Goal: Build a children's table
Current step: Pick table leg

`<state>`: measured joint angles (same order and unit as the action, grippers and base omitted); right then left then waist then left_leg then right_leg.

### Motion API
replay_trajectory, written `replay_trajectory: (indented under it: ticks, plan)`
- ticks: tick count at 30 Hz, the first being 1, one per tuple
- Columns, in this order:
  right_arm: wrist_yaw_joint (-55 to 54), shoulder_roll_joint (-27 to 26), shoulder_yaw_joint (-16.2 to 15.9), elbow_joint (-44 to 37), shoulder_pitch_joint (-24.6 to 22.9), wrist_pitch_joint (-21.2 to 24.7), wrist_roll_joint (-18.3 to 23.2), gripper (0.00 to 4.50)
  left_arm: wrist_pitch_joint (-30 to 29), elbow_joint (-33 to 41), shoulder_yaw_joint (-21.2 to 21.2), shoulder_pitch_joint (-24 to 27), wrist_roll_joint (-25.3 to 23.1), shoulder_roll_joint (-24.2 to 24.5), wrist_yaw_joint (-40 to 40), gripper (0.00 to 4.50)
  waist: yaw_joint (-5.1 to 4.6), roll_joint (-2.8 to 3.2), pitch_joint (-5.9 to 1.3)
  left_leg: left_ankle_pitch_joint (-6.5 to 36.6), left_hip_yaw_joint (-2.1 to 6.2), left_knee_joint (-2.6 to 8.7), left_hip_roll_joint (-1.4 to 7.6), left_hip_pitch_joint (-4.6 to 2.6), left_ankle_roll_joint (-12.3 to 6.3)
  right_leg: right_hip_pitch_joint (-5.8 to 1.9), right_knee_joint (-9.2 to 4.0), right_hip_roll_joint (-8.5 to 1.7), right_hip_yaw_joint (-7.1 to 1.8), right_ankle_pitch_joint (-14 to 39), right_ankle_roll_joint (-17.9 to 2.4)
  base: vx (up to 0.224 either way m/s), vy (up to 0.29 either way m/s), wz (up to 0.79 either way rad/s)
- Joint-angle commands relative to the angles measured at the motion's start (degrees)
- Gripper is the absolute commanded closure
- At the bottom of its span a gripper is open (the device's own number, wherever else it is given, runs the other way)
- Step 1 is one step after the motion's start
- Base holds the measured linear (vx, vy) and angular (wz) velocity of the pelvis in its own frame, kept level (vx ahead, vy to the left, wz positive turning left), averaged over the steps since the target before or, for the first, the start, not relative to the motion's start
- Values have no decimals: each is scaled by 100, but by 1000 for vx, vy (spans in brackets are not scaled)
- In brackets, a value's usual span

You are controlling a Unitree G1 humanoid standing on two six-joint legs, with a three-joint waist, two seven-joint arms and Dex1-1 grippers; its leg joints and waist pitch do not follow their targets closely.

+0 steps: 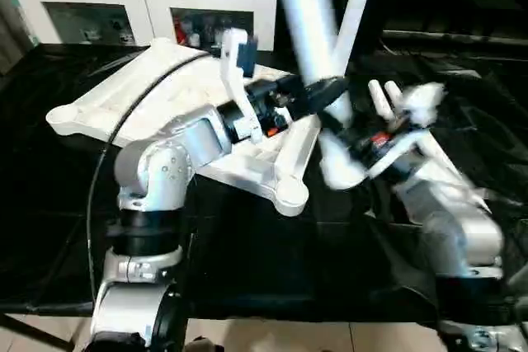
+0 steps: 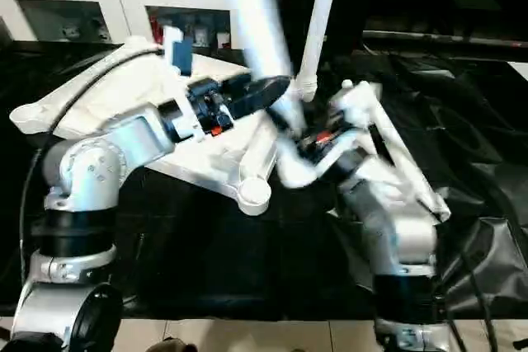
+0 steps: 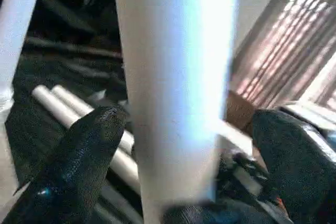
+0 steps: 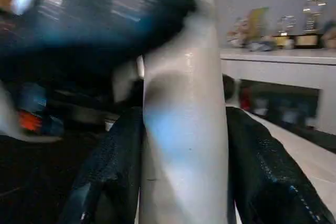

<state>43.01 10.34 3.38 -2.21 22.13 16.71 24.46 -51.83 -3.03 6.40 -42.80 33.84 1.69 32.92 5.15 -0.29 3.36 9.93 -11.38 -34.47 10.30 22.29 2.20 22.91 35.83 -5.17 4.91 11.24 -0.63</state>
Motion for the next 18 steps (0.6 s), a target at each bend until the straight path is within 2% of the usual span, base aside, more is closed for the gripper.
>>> replay_trajectory:
  ticks: [1, 4, 5, 7, 9, 13, 18]
  plan:
    - [41, 51, -22, -178, 24, -90, -18, 265, -45, -78, -17, -127, -124, 4, -147, 0, 19, -77, -411, 765, 154, 372, 271, -90, -261, -295, -492, -348, -303, 1110, -888, 0, 0, 0]
    - [83, 55, -171, -79, 57, -189, -114, 265, -21, -421, 309, -335, -75, -149, -627, 0, 21, -97, -413, 679, 142, 354, 260, -81, -318, -305, -471, -350, -302, 889, -987, 0, 0, 0]
    - [45, 45, -195, -15, 88, -232, -158, 265, 4, -475, 372, -373, -29, -171, -724, 27, 33, -93, -423, 658, 146, 346, 260, -81, -323, -316, -468, -363, -300, 874, -988, 0, 0, 0]
    - [13, 32, -199, 42, 120, -257, -174, 265, 19, -519, 469, -412, 36, -217, -841, 34, 34, -109, -418, 624, 150, 349, 265, -76, -340, -319, -460, -363, -295, 842, -1019, 0, 0, 0]
    - [-21, 28, -193, 107, 153, -291, -191, 265, 32, -570, 570, -444, 81, -262, -951, 70, 38, -102, -418, 592, 145, 344, 267, -76, -376, -316, -461, -365, -298, 801, -1060, 0, 0, 0]
    - [-115, 13, -192, 211, 219, -332, -232, 265, 78, -642, 649, -472, 51, -279, -1137, 88, 39, -122, -408, 668, 142, 347, 269, -89, -383, -308, -473, -366, -296, 928, -1057, 0, 0, 0]
    - [-241, -3, -190, 331, 289, -401, -298, 265, 73, -657, 677, -499, 71, -334, -1277, 141, 39, -138, -412, 600, 145, 346, 267, -76, -371, -320, -457, -363, -296, 835, -1044, 0, 0, 0]
